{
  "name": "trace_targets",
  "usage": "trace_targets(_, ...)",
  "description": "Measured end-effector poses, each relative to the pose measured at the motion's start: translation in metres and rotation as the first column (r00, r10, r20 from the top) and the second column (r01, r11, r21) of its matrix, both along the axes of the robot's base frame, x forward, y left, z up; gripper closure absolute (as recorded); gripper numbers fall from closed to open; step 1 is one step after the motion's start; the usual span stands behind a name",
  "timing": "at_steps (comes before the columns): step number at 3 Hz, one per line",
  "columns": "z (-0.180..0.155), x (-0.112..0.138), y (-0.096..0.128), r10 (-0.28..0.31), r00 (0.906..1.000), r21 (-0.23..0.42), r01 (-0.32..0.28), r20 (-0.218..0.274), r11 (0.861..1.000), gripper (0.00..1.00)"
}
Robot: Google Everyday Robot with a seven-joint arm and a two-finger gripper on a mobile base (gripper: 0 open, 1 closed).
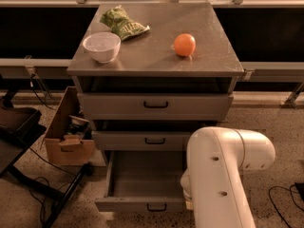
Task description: Open bottom drawer
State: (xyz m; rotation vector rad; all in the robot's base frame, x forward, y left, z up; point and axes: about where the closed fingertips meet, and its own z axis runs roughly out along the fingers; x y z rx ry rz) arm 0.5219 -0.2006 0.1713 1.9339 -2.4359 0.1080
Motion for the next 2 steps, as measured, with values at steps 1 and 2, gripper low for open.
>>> trace_targets(1,0.0,0.0,0.0,0.0,1.0,0.0,0.0,0.0,1.0,0.0)
trace_targets(2,0.0,0.0,0.0,0.0,1.0,0.0,0.0,0.0,1.0,0.0)
